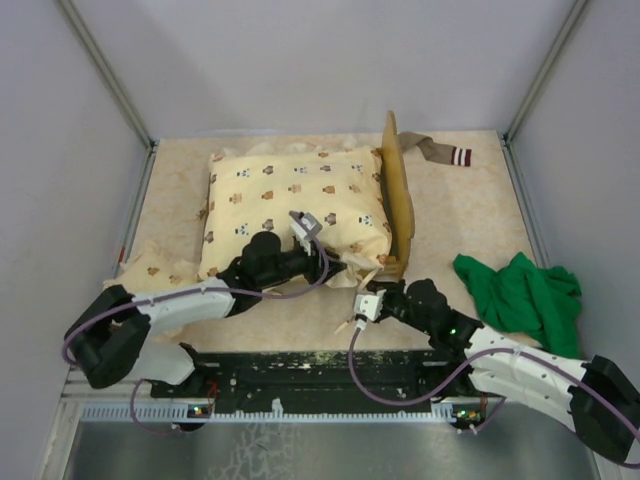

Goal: Set up the pet bed

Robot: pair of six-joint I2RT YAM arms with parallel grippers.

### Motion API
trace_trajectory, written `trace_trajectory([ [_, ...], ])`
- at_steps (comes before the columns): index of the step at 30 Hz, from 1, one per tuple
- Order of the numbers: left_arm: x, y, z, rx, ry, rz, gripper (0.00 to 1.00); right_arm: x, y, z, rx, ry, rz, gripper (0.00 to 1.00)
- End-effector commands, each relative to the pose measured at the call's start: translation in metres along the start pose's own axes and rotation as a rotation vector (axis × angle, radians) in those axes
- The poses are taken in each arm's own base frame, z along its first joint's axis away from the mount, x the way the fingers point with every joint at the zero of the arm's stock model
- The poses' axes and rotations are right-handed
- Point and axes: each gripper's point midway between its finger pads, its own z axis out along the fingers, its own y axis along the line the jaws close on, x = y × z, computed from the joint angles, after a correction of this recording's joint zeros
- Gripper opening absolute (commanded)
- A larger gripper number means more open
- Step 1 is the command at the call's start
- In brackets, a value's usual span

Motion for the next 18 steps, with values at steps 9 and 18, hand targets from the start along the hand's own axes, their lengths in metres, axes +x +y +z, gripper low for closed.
trace_trajectory([
  [9, -0.019, -0.055, -0.056, 0.245, -0.109, 0.070, 0.47, -0.037, -0.023, 0.002, 0.076, -0.156, 0.005, 0.00],
  [18, -0.027, -0.054, -0.035, 0.250, -0.107, 0.005, 0.47, -0.037, -0.013, 0.006, 0.023, -0.156, 0.008, 0.00],
])
